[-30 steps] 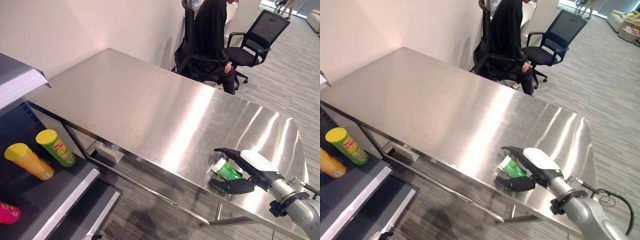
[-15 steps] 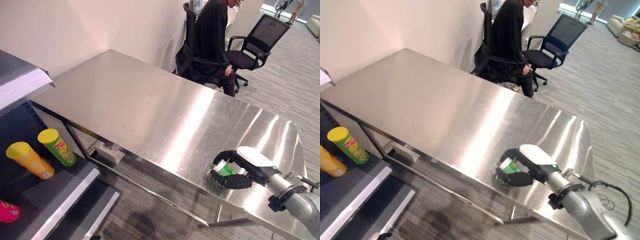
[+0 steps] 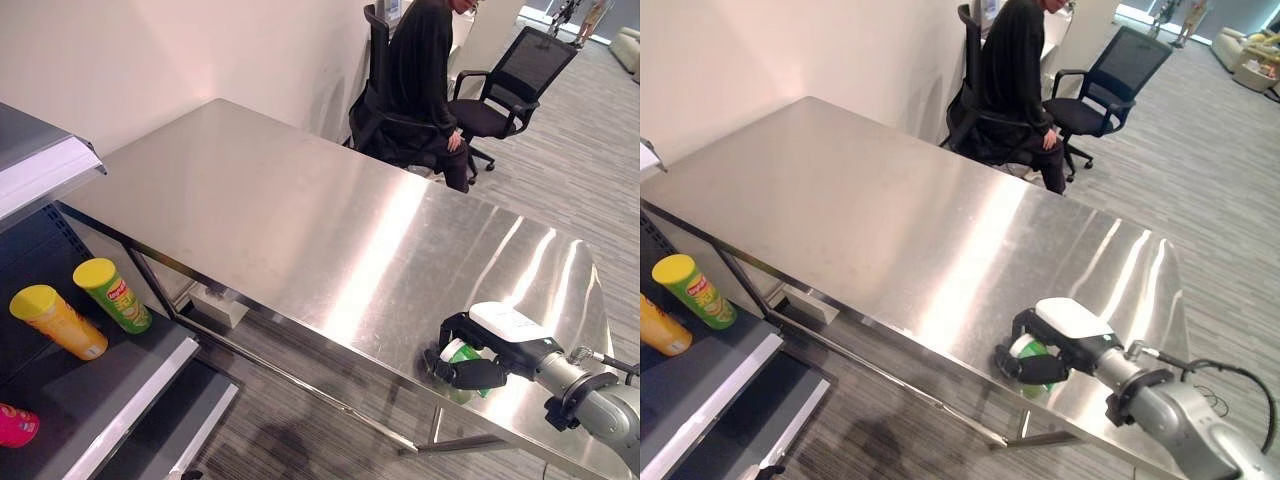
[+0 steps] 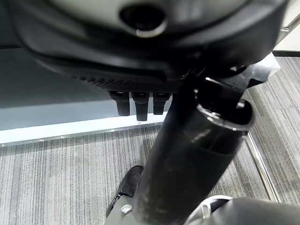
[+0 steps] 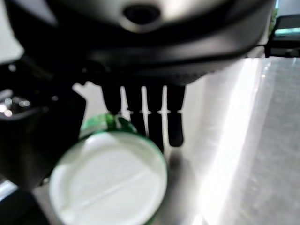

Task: Put the goods on the table back onto the shelves and tidy them up.

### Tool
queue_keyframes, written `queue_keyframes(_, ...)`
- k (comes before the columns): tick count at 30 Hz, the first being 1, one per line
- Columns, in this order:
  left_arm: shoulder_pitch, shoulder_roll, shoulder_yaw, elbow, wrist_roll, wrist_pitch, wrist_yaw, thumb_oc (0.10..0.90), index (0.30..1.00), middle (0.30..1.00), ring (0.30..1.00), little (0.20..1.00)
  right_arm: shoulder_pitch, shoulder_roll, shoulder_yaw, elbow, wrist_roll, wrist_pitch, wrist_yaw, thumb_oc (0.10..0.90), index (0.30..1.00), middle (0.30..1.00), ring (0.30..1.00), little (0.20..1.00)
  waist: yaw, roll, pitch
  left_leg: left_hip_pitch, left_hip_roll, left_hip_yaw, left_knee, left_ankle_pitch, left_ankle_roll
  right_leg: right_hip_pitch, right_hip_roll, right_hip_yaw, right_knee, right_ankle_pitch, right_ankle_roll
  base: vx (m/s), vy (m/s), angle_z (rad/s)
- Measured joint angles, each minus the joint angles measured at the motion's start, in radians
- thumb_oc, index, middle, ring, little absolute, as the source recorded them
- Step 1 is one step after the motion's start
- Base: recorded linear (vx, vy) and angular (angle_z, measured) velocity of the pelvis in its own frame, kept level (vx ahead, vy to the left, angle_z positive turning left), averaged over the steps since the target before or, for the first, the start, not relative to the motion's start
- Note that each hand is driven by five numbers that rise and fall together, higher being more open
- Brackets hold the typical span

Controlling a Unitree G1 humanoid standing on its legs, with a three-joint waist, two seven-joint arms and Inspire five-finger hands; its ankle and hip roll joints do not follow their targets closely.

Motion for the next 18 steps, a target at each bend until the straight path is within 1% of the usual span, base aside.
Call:
queue_keyframes(3,-0.004,-0.007,0.000,-0.002,0.005,0.000,0.001,0.800,0.900,0.900,0.900,0.900,0.000,0.034,-0.007,0.004,-0.024,0.012,-0.056,0.400,0.300,0.300,0.300,0.300,-0.001,0.012,0.009,0.000,0.000,0.000,0.000,0.000,0.000,0.000,0.000,0.001,0.000,0.000,0.000,0.00,0.000,0.00)
queue_keyframes(5,-0.005,-0.013,0.000,-0.001,0.023,0.000,0.013,0.800,0.900,0.900,0.900,0.900,-0.028,0.138,-0.011,0.038,-0.060,0.023,-0.121,0.400,0.300,0.300,0.300,0.300,-0.002,0.015,0.010,0.001,0.001,0.000,0.000,0.000,0.000,0.000,0.002,0.001,0.000,0.000,0.000,0.00,0.000,0.00)
queue_keyframes(6,-0.007,-0.017,0.000,-0.002,0.024,0.000,0.017,0.800,0.900,0.900,0.900,0.900,-0.031,0.150,-0.011,0.038,-0.063,0.028,-0.134,0.400,0.300,0.300,0.300,0.300,-0.001,0.017,0.012,0.000,0.000,0.000,0.000,0.000,0.000,0.000,0.001,0.002,0.000,0.000,0.000,0.00,0.000,0.00)
queue_keyframes(7,-0.006,-0.021,-0.001,-0.002,0.024,0.000,0.024,0.800,0.900,0.900,0.900,0.900,-0.040,0.220,-0.018,0.038,-0.080,0.034,-0.181,0.400,0.300,0.300,0.300,0.300,0.001,0.024,0.015,0.000,-0.001,-0.001,0.000,0.000,0.000,0.001,0.000,0.000,-0.001,0.001,-0.001,0.00,0.000,0.00)
queue_keyframes(9,-0.006,-0.030,-0.004,0.001,0.025,0.001,0.036,0.800,0.900,0.900,0.900,0.900,-0.082,0.300,0.011,0.037,-0.083,0.049,-0.240,0.400,0.300,0.300,0.300,0.300,0.005,0.033,0.016,-0.001,-0.001,-0.004,0.000,0.000,0.000,0.006,-0.001,-0.002,-0.001,0.001,-0.001,-0.01,0.006,0.04)
queue_keyframes(10,-0.010,-0.045,-0.035,-0.003,0.045,0.003,0.060,0.800,0.900,0.900,0.900,0.900,-0.170,0.416,0.054,0.010,-0.083,0.065,-0.306,0.400,0.300,0.300,0.300,0.300,0.014,0.056,0.013,-0.002,-0.005,-0.006,0.000,0.000,0.000,0.007,-0.004,-0.004,-0.002,0.001,-0.001,-0.01,0.021,0.07)
queue_keyframes(11,-0.014,-0.050,-0.040,-0.010,0.045,0.002,0.064,0.800,0.900,0.900,0.900,0.900,-0.175,0.416,0.055,-0.005,-0.083,0.062,-0.324,0.400,0.300,0.300,0.300,0.300,0.043,0.063,0.010,-0.002,-0.006,-0.007,0.000,0.000,0.000,0.008,-0.006,-0.006,-0.002,0.001,-0.001,-0.02,0.024,0.07)
queue_keyframes(12,-0.019,-0.056,-0.042,-0.010,0.045,0.002,0.068,0.800,0.900,0.900,0.900,0.900,-0.183,0.428,0.059,-0.007,-0.083,0.063,-0.339,0.400,0.300,0.300,0.300,0.300,0.063,0.067,0.009,-0.002,-0.007,-0.009,0.000,0.000,0.000,0.011,-0.006,-0.007,-0.002,0.000,-0.001,-0.01,0.035,0.05)
queue_keyframes(13,-0.020,-0.057,-0.044,-0.011,0.045,0.003,0.071,0.800,0.900,0.900,0.900,0.900,-0.192,0.431,0.065,-0.006,-0.083,0.068,-0.347,0.400,0.300,0.300,0.300,0.300,0.068,0.068,0.009,-0.001,-0.007,-0.012,0.000,0.000,0.000,0.014,-0.006,-0.009,-0.002,0.000,-0.001,-0.01,0.019,0.09)
queue_keyframes(14,-0.016,-0.063,-0.054,-0.007,0.045,0.005,0.087,0.800,0.900,0.900,0.900,0.900,-0.229,0.481,0.075,-0.006,-0.082,0.087,-0.393,0.400,0.300,0.300,0.300,0.300,0.059,0.073,0.010,0.000,-0.008,-0.019,0.000,0.000,0.000,0.019,-0.006,-0.014,-0.002,0.000,-0.001,-0.01,0.022,0.15)
queue_keyframes(15,-0.020,-0.066,-0.071,-0.007,0.052,0.004,0.093,0.800,0.900,0.900,0.900,0.900,-0.260,0.515,0.086,-0.005,-0.081,0.091,-0.444,0.400,0.300,0.300,0.300,0.300,0.054,0.080,0.011,0.000,-0.009,-0.027,0.000,0.000,0.001,0.022,-0.007,-0.021,-0.002,0.000,-0.001,-0.01,0.015,0.18)
queue_keyframes(18,-0.026,-0.068,-0.079,-0.009,0.055,0.004,0.110,0.800,0.900,0.900,0.900,0.900,-0.308,0.510,0.098,0.000,-0.081,0.094,-0.522,0.400,0.300,0.300,0.300,0.300,0.067,0.084,0.010,0.000,-0.012,-0.036,0.000,0.000,0.001,0.030,-0.010,-0.032,-0.002,0.001,-0.001,0.00,0.022,0.11)
